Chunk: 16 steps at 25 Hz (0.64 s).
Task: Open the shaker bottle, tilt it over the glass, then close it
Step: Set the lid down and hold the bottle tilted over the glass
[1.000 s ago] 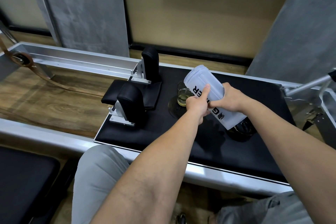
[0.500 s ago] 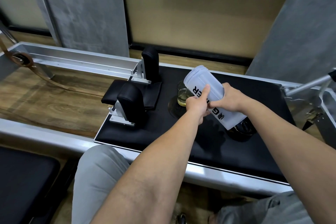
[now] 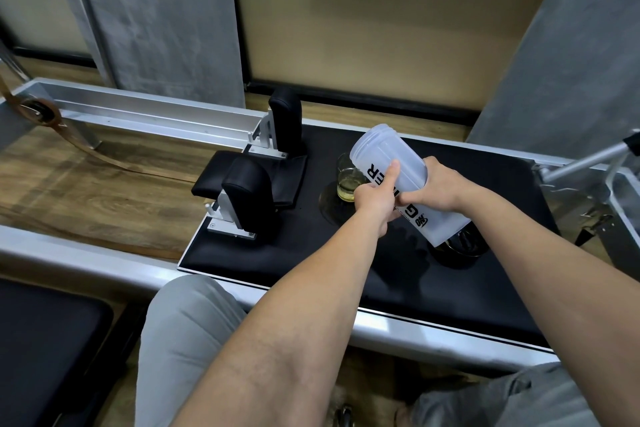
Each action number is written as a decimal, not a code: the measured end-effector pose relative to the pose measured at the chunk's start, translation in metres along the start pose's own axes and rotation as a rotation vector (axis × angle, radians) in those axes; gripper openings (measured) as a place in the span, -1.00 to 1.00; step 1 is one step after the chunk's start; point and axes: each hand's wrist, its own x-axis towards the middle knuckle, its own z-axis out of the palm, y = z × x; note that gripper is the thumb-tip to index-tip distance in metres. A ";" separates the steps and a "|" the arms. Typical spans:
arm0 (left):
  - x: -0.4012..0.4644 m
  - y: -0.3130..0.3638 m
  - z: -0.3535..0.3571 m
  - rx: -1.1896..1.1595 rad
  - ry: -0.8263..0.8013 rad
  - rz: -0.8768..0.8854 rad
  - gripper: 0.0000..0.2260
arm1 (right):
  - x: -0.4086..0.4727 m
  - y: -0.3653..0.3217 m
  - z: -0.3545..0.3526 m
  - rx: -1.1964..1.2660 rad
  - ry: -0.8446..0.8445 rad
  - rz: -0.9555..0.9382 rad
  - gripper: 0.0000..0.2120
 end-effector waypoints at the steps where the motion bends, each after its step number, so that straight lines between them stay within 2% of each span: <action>1: 0.000 0.000 0.000 -0.005 0.000 0.001 -0.44 | 0.000 0.000 0.000 0.001 0.002 -0.001 -0.24; 16: 0.000 0.003 0.001 -0.008 -0.003 -0.002 -0.47 | -0.001 -0.003 -0.005 -0.027 0.013 -0.004 -0.23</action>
